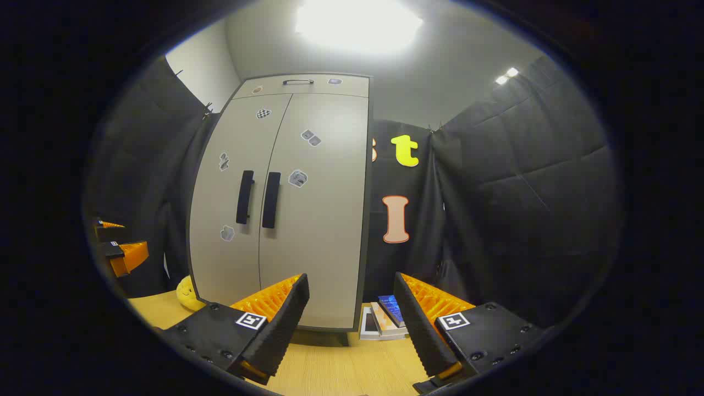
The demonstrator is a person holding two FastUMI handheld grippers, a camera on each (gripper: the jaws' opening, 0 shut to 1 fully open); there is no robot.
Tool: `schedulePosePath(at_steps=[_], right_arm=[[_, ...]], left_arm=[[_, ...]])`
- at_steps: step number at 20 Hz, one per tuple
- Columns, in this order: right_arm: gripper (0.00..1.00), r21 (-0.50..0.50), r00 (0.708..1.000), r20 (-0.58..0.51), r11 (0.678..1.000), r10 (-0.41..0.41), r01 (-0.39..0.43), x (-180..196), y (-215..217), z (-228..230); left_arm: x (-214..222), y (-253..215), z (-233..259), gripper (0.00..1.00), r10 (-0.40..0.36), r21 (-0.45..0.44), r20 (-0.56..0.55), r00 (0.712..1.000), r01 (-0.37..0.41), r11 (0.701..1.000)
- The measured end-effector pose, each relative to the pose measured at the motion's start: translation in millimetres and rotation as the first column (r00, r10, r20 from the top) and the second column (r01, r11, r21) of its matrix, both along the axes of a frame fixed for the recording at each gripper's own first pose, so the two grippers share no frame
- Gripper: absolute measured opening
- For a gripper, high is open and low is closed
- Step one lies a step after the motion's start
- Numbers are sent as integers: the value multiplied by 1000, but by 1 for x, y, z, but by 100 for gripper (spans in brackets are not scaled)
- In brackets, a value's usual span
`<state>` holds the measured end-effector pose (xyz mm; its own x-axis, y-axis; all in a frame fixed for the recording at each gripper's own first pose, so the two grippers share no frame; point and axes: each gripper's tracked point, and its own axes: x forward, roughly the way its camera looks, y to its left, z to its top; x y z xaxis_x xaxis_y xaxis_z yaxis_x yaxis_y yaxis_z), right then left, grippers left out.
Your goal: Open the right door of the double-door shoe cabinet with the right hand, and open the left door with the left hand.
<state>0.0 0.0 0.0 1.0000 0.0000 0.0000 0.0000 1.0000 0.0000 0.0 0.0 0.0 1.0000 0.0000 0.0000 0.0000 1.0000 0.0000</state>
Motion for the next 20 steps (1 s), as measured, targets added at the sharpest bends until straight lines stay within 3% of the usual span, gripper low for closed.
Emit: schedulePosePath(at_steps=[15,20], right_arm=[[97,20,998,-9,998,61,-61,12,21,0],[98,19,996,23,996,84,-85,32,36,23]], left_arm=[[-9,12,5,94,35,15,13,999,-35,999],[-13,27,-3,94,62,10,-8,998,-62,998]])
